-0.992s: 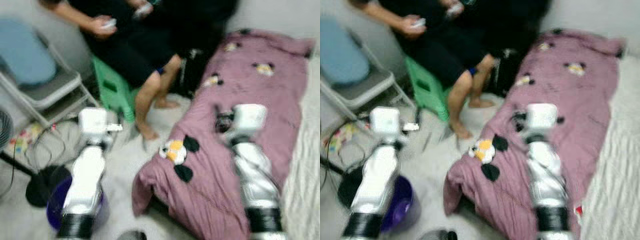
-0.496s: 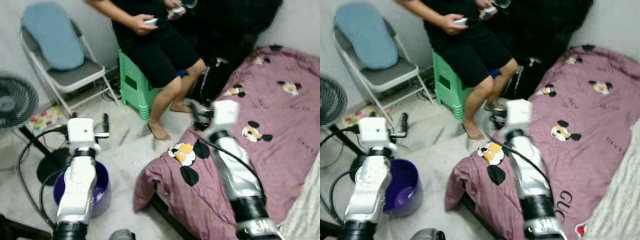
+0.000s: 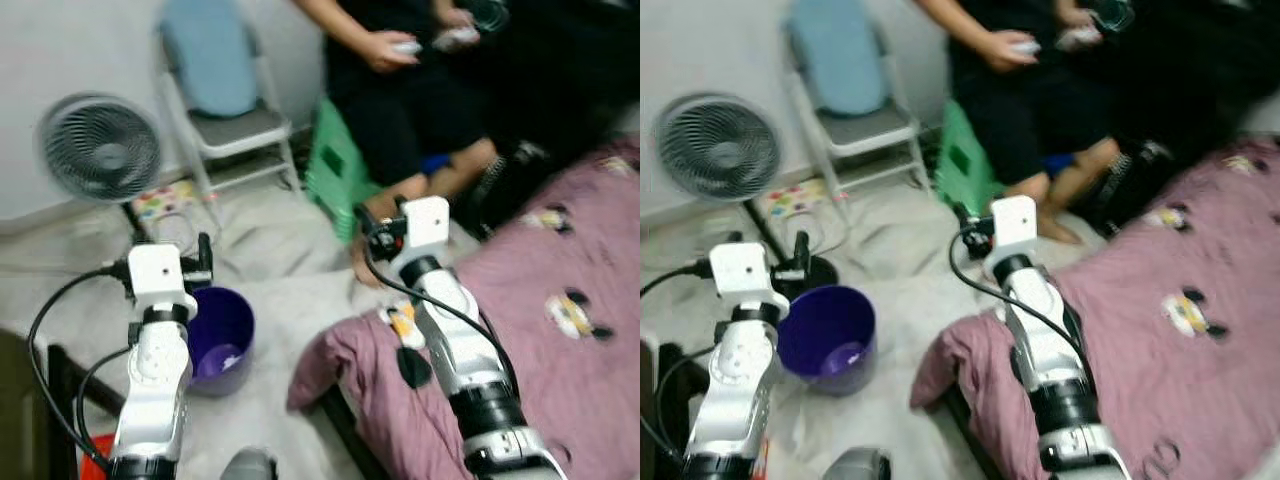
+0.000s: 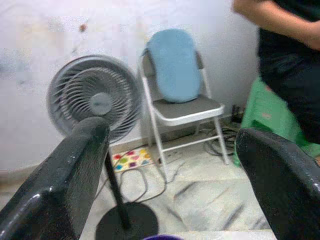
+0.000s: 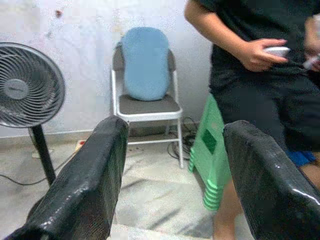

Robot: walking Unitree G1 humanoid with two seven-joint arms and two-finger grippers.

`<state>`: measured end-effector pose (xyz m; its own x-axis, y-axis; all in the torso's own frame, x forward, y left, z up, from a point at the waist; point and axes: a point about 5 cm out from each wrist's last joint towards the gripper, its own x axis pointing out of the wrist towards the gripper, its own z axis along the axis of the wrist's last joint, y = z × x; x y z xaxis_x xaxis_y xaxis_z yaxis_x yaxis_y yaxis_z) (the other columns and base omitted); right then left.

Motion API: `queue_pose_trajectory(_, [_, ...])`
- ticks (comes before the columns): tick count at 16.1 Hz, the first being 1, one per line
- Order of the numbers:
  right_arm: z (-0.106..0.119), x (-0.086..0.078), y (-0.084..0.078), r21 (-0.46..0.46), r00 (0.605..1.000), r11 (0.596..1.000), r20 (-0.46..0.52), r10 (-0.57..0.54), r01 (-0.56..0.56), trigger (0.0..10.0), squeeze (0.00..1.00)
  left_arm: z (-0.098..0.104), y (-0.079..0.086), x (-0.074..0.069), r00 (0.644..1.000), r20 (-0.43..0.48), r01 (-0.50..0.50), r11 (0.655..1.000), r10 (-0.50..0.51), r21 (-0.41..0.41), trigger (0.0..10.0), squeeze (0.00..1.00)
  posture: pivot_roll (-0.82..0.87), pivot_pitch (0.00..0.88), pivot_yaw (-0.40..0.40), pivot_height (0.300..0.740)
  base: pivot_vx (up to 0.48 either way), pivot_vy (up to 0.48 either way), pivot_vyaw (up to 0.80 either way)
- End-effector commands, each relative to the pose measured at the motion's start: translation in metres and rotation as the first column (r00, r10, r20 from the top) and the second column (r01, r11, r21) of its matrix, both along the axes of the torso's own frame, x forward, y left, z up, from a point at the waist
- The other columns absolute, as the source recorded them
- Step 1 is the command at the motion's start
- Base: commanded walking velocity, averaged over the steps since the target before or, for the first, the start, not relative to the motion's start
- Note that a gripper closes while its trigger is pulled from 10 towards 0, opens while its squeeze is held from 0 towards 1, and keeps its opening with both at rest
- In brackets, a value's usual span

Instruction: Clean up the room

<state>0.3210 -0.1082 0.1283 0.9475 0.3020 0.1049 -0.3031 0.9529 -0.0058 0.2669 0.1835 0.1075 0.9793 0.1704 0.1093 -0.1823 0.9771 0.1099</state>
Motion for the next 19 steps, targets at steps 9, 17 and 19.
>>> queue_pose_trajectory(9, [-0.005,-0.006,-0.002,-0.012,1.0,1.0,-0.005,0.005,-0.005,10.0,0.0,0.0,-0.005,-0.003,0.999,-0.007,0.036,0.999,-0.036,0.004,10.0,0.0,-0.01,0.0,-0.01,0.74,0.0,0.0,0.8])
queue_pose_trajectory(17, [-0.005,-0.006,-0.001,-0.011,1.0,1.0,-0.004,0.006,-0.006,10.0,0.0,0.001,-0.01,-0.002,0.998,-0.008,0.059,0.998,-0.059,-0.001,10.0,0.0,-0.01,0.0,-0.006,0.74,0.0,0.0,0.8])
queue_pose_trajectory(19, [-0.005,-0.006,-0.001,-0.01,1.0,1.0,-0.004,0.003,-0.003,10.0,0.0,0.002,-0.01,-0.001,0.998,-0.006,0.063,0.998,-0.063,0.001,10.0,0.0,-0.01,0.0,-0.005,0.74,0.0,0.0,0.8])
